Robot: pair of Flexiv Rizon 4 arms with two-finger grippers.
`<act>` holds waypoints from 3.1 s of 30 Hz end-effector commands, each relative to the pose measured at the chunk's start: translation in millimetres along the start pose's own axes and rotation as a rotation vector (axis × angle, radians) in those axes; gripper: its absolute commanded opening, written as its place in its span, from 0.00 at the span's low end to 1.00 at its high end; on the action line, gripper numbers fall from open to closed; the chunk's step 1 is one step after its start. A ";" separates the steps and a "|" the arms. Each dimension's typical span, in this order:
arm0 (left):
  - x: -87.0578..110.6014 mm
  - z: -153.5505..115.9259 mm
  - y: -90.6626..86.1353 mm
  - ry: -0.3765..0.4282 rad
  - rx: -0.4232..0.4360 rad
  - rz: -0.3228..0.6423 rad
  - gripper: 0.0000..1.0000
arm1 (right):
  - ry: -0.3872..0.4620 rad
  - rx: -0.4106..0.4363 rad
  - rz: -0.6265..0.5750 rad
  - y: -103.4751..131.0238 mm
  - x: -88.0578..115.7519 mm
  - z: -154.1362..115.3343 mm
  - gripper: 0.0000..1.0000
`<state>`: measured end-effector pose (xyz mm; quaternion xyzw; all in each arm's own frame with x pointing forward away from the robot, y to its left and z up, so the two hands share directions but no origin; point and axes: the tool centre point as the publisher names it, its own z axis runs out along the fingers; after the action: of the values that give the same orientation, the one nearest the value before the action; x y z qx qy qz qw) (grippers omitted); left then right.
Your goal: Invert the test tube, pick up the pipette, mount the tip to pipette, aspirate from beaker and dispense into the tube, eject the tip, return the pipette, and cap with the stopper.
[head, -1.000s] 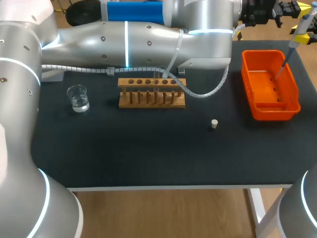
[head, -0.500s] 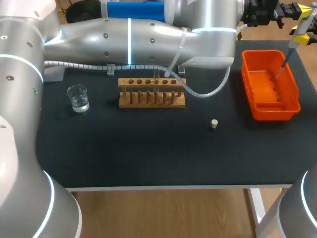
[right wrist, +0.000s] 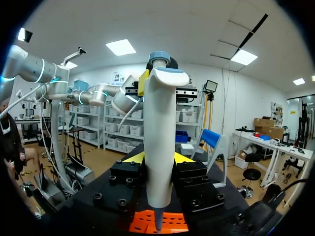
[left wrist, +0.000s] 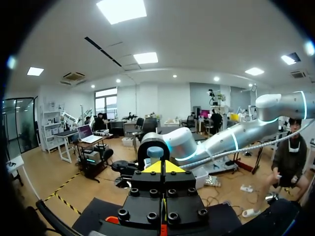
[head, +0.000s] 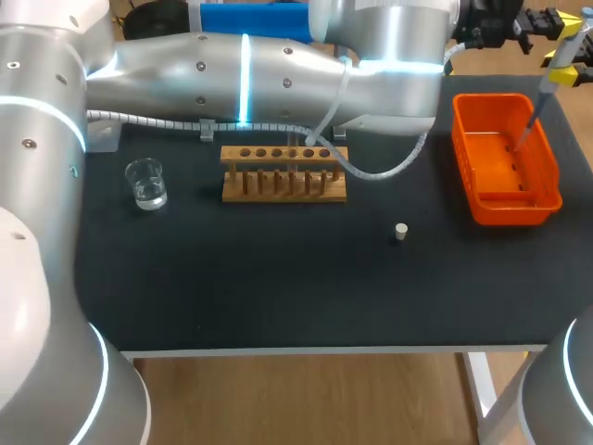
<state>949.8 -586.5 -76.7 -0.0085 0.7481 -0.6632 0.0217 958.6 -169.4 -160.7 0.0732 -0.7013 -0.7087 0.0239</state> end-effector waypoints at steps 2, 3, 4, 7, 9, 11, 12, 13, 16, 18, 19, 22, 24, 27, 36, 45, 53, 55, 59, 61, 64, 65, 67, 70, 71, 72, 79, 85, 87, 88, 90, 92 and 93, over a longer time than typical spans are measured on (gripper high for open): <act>-1.8 0.2 8.8 0.005 -0.016 -0.004 0.00 | 0.007 0.001 -0.001 5.4 -1.5 -1.1 0.00; -1.9 0.6 10.2 0.006 -0.017 -0.006 0.00 | 0.007 0.001 -0.001 5.4 -1.5 -1.1 0.00; -1.9 1.0 11.5 0.010 -0.024 -0.008 0.00 | 0.007 0.001 -0.001 5.4 -1.5 -1.1 0.00; -2.4 1.9 14.9 0.013 -0.030 -0.009 0.00 | 0.007 0.001 -0.001 5.4 -1.5 -1.1 0.00; -2.7 1.9 16.9 0.014 -0.036 -0.011 0.00 | 0.007 0.001 -0.001 5.4 -1.5 -1.1 0.00; -3.0 2.1 19.5 0.016 -0.039 -0.014 0.00 | 0.007 0.001 -0.001 5.4 -1.5 -1.1 0.00; -3.2 2.2 20.9 0.017 -0.040 -0.016 0.00 | 0.007 0.001 -0.001 5.4 -1.5 -1.1 0.00; -3.4 2.1 21.8 0.017 -0.040 -0.018 0.00 | 0.007 0.001 -0.001 5.4 -1.5 -1.1 0.00; -3.9 0.0 20.9 0.011 -0.034 -0.019 0.00 | 0.007 0.001 -0.001 5.4 -1.5 -1.1 0.00; -5.2 -4.3 16.2 -0.004 -0.025 -0.005 0.00 | 0.007 0.001 -0.001 5.4 -1.5 -1.1 0.00; -6.0 -6.9 12.7 -0.008 -0.019 0.005 0.00 | 0.007 0.001 -0.001 5.4 -1.5 -1.1 0.00; -8.4 -11.8 0.7 -0.021 -0.012 0.033 0.00 | 0.007 0.001 -0.001 5.4 -1.5 -1.1 0.00; -9.6 -14.2 -7.9 -0.029 -0.011 0.051 0.00 | 0.007 0.001 -0.001 5.4 -1.5 -1.1 0.00; -11.9 -19.8 -22.3 -0.040 -0.006 0.077 0.00 | 0.007 0.001 -0.001 5.4 -1.5 -1.1 0.00; -20.4 -40.4 -57.9 -0.013 -0.046 0.112 1.00 | 0.007 0.001 -0.001 5.4 -1.5 -1.1 0.00; -15.4 -87.7 -75.3 0.074 -0.151 0.134 1.00 | 0.007 0.001 -0.001 5.4 -1.5 -1.1 0.00; -0.7 -115.8 -71.0 0.225 -0.167 0.058 1.00 | 0.007 0.001 -0.001 5.4 -1.5 -1.1 0.00; 3.5 -124.7 -68.9 0.218 -0.165 0.054 1.00 | 0.007 0.001 -0.001 5.4 -1.5 -1.1 0.00; 14.1 -140.5 -62.0 0.180 -0.173 0.055 1.00 | 0.007 0.001 -0.001 5.4 -1.5 -1.1 0.00; 20.1 -147.1 -56.8 0.153 -0.172 0.049 1.00 | 0.007 0.001 -0.001 5.4 -1.5 -1.1 0.00; 29.0 -160.3 -47.4 0.126 -0.166 0.056 1.00 | 0.007 0.001 -0.001 5.4 -1.5 -1.1 0.00; 32.4 -164.0 -44.6 0.121 -0.165 0.060 1.00 | 0.007 0.001 -0.001 5.4 -1.5 -1.1 0.00; 39.4 -172.6 -36.9 0.098 -0.156 0.060 1.00 | 0.007 0.001 -0.001 5.4 -1.5 -1.1 0.00; 50.6 -183.3 -26.4 0.065 -0.136 0.064 1.00 | 0.007 0.001 -0.001 5.4 -1.5 -1.1 0.00; 53.8 -186.8 -22.8 0.058 -0.127 0.069 1.00 | 0.007 0.001 -0.001 5.4 -1.5 -1.1 0.00; 56.6 -191.2 -18.3 0.055 -0.120 0.074 1.00 | 0.007 0.001 -0.001 5.4 -1.5 -1.1 0.00; 74.8 -217.0 13.0 0.000 -0.074 0.082 1.00 | 0.007 0.001 -0.001 5.4 -1.5 -1.1 0.00; 88.0 -240.8 41.7 -0.068 -0.022 0.066 1.00 | 0.007 0.001 -0.001 5.4 -1.5 -1.1 0.00; 91.5 -247.4 48.6 -0.078 -0.002 0.067 1.00 | 0.007 0.001 -0.001 5.4 -1.5 -1.1 0.00; 92.6 -250.4 51.8 -0.083 0.001 0.061 1.00 | 0.007 0.001 -0.001 5.4 -1.5 -1.1 0.00; 94.5 -257.3 58.0 -0.094 0.017 0.057 1.00 | 0.007 0.001 -0.001 5.4 -1.5 -1.1 0.00; 95.0 -265.7 64.9 -0.105 0.027 0.053 1.00 | 0.007 0.001 -0.001 5.4 -1.5 -1.1 0.00; 94.9 -269.4 67.6 -0.106 0.032 0.053 1.00 | 0.007 0.001 -0.001 5.4 -1.5 -1.1 0.00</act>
<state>854.6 -331.6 -107.0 -0.0104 0.7851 -0.6168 0.0550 958.5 -169.3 -155.6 0.0744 -0.7006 -0.7092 0.0247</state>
